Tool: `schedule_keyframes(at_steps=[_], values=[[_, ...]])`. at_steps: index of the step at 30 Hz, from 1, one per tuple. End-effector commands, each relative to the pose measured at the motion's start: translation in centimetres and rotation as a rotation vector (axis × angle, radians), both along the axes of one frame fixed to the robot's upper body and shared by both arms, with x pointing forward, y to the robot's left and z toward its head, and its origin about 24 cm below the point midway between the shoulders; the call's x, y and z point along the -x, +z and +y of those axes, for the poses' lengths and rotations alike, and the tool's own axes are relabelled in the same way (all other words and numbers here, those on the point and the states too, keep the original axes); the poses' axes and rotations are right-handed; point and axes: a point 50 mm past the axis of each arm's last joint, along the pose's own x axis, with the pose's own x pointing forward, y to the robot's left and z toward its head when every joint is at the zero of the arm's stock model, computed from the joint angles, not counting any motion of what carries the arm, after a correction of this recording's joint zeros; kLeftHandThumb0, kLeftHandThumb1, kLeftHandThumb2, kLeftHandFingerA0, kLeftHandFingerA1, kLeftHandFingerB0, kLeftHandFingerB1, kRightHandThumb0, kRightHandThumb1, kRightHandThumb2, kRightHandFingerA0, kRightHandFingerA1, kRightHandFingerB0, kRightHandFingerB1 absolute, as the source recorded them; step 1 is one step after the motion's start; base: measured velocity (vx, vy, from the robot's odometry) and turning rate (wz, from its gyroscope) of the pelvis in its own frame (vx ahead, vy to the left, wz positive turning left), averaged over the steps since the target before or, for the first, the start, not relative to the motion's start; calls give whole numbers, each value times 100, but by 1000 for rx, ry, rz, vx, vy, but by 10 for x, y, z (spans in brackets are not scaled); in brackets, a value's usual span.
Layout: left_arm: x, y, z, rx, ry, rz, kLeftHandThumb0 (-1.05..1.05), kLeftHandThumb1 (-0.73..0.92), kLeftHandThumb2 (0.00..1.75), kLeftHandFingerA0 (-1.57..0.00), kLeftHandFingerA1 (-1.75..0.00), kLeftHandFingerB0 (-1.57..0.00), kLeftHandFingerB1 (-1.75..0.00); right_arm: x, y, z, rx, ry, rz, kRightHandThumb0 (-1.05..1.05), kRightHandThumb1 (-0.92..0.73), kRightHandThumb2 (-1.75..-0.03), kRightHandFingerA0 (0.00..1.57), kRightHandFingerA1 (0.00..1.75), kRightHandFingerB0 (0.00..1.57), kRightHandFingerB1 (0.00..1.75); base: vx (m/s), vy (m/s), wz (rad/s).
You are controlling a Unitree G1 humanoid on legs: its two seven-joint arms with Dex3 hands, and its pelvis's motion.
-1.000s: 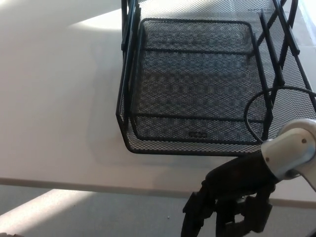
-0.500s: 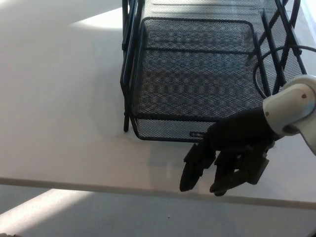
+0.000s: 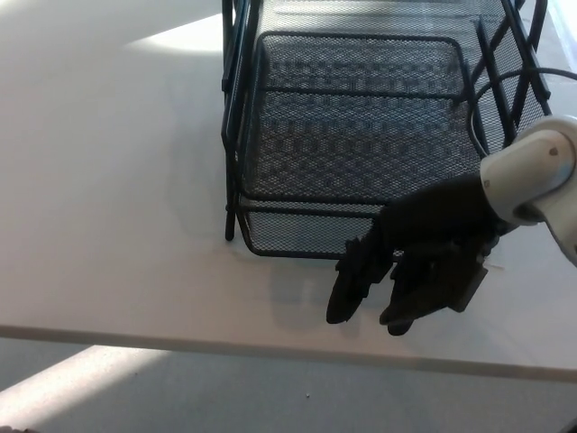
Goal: A balck drawer is kept on the middle of the table and the robot uses its right hand to push it back away from the robot
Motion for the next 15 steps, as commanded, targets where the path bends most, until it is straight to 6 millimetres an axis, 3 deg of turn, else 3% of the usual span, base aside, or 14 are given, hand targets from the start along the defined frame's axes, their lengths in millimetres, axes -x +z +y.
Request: schedule_keyframes(at_steps=[1,9,15], values=[[6,0,6,-14,0,15,-56,72,63,-46,-38,-32,-32,-7,-1,0,13,12,-22,-56,-78,-64,51,42,38,35,0,0,0],[6,0,5,-12,-1,11,-55,74,63,-48,-38,-33,-33,-21,-4,-8,23,-49,-49,-55,-78,-63,51,42,38,35,0,0,0],[7,0,5,-9,-2,13,-56,72,63,-47,-38,-33,-33,-12,-9,-8,37,-19,-67,-56,-77,-63,51,41,38,35,0,0,0]])
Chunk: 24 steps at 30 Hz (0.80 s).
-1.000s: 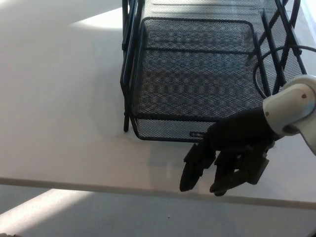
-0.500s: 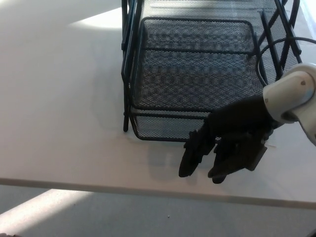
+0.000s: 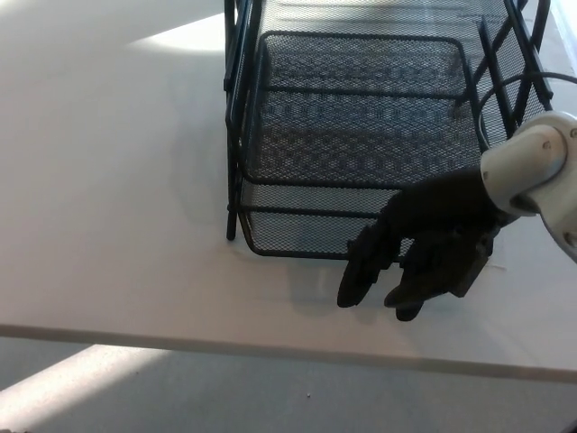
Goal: A balck drawer is kept on the middle of the table and the robot uses its right hand to push it back away from the robot
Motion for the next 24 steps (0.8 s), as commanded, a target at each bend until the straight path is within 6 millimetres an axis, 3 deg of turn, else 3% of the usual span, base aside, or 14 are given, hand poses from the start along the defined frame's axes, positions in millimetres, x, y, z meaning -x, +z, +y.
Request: schedule_keyframes(at_steps=[1,4,5,7,8,11,13,14,24], values=[[4,1,5,-10,-7,8,-56,72,63,-47,-38,-33,-33,6,1,0,16,33,-57,-56,-77,-63,51,41,38,35,0,0,0],[4,1,5,-4,1,10,-55,72,62,-45,-38,-31,-33,22,0,1,-2,73,-51,-62,-71,-60,60,38,46,34,0,0,0],[4,1,5,-4,3,10,-56,72,62,-46,-38,-32,-33,31,1,3,-11,102,-45,-55,-79,-64,48,40,37,34,0,0,0],[4,1,6,-7,6,11,-55,72,62,-46,-38,-31,-32,51,1,6,-34,169,-27,-57,-75,-64,46,40,35,33,0,0,0],[4,1,6,-8,8,11,-55,72,62,-46,-38,-31,-32,55,1,6,-39,180,-23,-57,-75,-64,46,40,35,33,0,0,0],[4,1,5,1,7,9,-54,72,62,-44,-37,-30,-32,97,-1,8,-83,307,0,-55,-81,-64,50,39,35,33,0,0,0],[4,1,5,0,7,9,-54,72,62,-44,-37,-30,-32,103,-2,7,-97,315,11,-54,-81,-64,52,40,35,33,0,0,0],[4,2,6,-1,10,8,-55,72,62,-44,-38,-31,-32,115,-5,2,-137,318,43,-54,-80,-64,54,40,34,33,0,0,0],[2,2,6,-16,1,3,-56,71,62,-46,-38,-32,-32,135,-19,-30,-222,212,86,-54,-82,-65,50,41,34,34,0,0,0]])
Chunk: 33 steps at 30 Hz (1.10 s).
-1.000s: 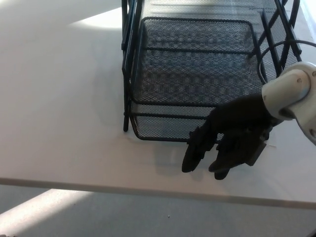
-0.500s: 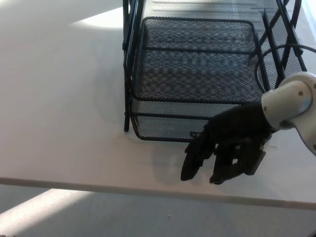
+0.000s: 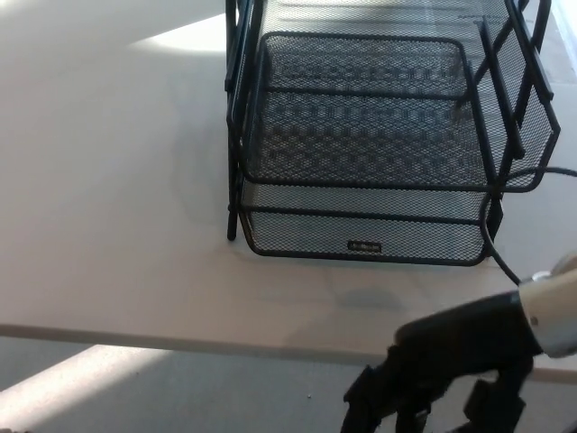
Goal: A balck drawer is kept on the middle of the table and the robot uses its right hand to push it back away from the robot
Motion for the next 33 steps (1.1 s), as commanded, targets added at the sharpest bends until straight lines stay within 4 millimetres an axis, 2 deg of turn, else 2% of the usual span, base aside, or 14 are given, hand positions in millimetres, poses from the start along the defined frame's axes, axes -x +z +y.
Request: schedule_keyframes(at_steps=[1,4,7,10,14,16,17,18,22,27,29,32,33], values=[[2,2,6,-25,-3,8,-55,75,63,-47,-38,-33,-32,25,-6,-31,-85,-72,104,-57,-82,-65,50,39,35,33,0,0,0],[2,2,6,-19,2,11,-56,71,63,-46,-38,-32,-33,22,-16,-44,-110,-146,119,-57,-82,-65,49,39,35,33,0,0,0],[2,2,6,-23,-9,14,-55,72,62,-43,-37,-30,-32,7,-46,-68,-70,-348,169,-59,-78,-66,41,37,31,32,0,0,0],[2,2,6,-20,-4,15,-53,73,62,-44,-37,-30,-32,1,-76,-85,-38,-503,181,-56,-80,-64,48,38,35,33,0,0,0],[2,2,5,-18,-10,11,-56,73,63,-44,-37,-30,-32,0,-108,-99,1,-624,193,-56,-78,-64,49,38,37,33,0,0,0],[2,2,6,-18,-6,9,-57,72,63,-45,-38,-30,-32,5,-130,-109,40,-693,203,-56,-77,-63,49,39,38,34,0,0,0],[2,2,6,-17,-5,9,-57,72,63,-45,-38,-30,-32,6,-132,-110,42,-702,204,-56,-77,-63,49,39,38,34,0,0,0],[2,3,7,-22,-4,8,-56,71,62,-47,-38,-32,-32,10,-143,-116,50,-751,227,-55,-76,-63,48,39,37,34,0,0,0],[3,3,9,-25,4,6,-55,74,62,-47,-38,-33,-33,23,-165,-137,-1,-893,285,-56,-74,-63,54,40,39,35,0,0,0],[4,2,9,-29,9,7,-57,71,62,-46,-38,-31,-32,31,-178,-154,-11,-1022,323,-58,-66,-64,57,42,38,36,0,0,0],[3,3,8,-36,-6,6,-57,72,63,-46,-38,-31,-32,36,-188,-165,-11,-1101,367,-46,-69,-61,61,41,45,36,0,0,0],[3,3,8,-32,-7,10,-56,72,62,-44,-37,-29,-32,39,-198,-174,32,-1167,357,-44,-70,-61,64,41,48,37,0,0,0],[3,3,8,-28,-4,10,-56,71,63,-45,-38,-30,-32,40,-202,-177,71,-1176,340,-40,-74,-63,66,42,48,37,0,0,0]])
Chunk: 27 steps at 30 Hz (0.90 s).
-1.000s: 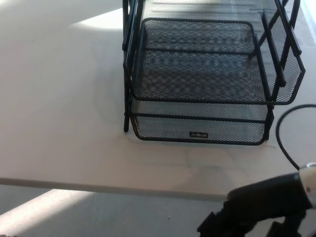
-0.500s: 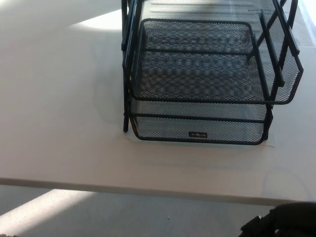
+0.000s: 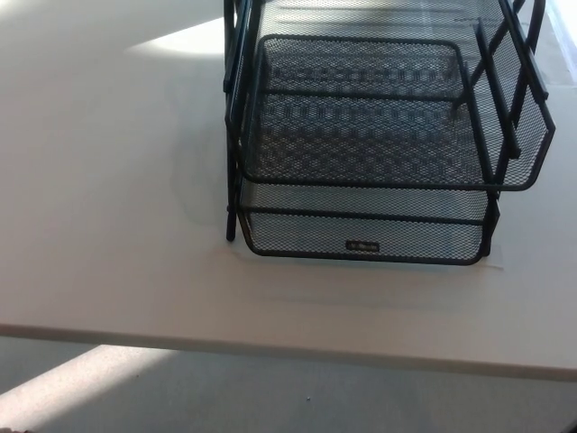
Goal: A balck drawer is kept on the middle of the table and the robot uses its right hand to push it back away from the robot
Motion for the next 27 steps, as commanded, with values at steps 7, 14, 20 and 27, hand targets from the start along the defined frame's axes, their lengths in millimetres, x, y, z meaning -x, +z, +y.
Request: schedule_keyframes(at_steps=[7,14,20,27], values=[[3,2,7,-28,-2,11,-56,72,63,-45,-37,-32,-32,17,-51,-43,415,-139,2,-38,-75,-62,64,42,48,37,0,0,0],[3,3,8,-30,-8,11,-56,72,63,-45,-37,-30,-32,15,-61,-41,498,-91,4,-53,-73,-63,50,44,46,36,0,0,0],[1,3,7,-39,-11,11,-56,72,63,-45,-38,-31,-32,13,-63,-36,505,-32,-5,-52,-73,-63,49,46,41,35,0,0,0],[2,3,8,-24,3,15,-56,72,62,-44,-37,-31,-32,13,-64,-35,500,-16,-14,-51,-74,-63,51,43,42,35,0,0,0]])
